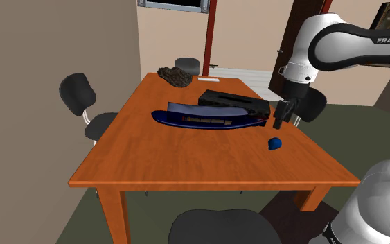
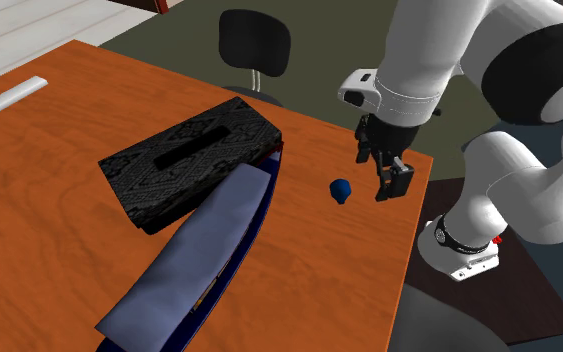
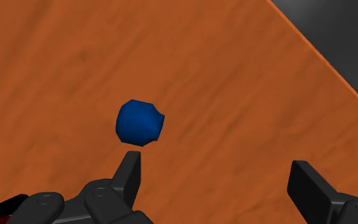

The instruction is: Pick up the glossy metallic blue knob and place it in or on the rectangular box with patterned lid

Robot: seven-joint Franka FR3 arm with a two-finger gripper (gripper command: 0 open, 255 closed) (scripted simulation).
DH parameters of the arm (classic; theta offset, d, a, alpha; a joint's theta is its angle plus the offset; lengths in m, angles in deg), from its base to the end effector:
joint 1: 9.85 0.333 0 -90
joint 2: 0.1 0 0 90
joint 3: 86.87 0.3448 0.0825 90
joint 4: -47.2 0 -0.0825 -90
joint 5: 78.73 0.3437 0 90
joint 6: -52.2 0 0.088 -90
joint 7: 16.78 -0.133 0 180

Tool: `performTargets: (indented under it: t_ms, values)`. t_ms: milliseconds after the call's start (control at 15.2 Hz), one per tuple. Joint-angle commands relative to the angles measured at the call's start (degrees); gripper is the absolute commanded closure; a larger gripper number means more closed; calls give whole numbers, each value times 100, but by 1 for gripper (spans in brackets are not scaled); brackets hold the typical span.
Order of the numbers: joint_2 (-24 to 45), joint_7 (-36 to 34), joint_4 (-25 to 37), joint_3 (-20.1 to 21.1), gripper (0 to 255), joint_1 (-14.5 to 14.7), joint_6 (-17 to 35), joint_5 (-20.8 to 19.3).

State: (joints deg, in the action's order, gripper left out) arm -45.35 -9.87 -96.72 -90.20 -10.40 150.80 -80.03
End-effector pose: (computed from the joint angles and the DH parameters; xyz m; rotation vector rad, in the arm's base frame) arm 0.2526 -0.0236 0.5305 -3.1205 -0.1148 0.0006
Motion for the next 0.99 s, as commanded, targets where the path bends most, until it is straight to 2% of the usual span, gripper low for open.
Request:
performTargets:
  t_ms: [0,330,924]
  values:
    - [65,228,-253,-164,0,-58,375,-144]
    - [456,815,-712,-639,0,-237,1347,-511]
    - [716,856,-1194,-744,0,-264,2098,-587]
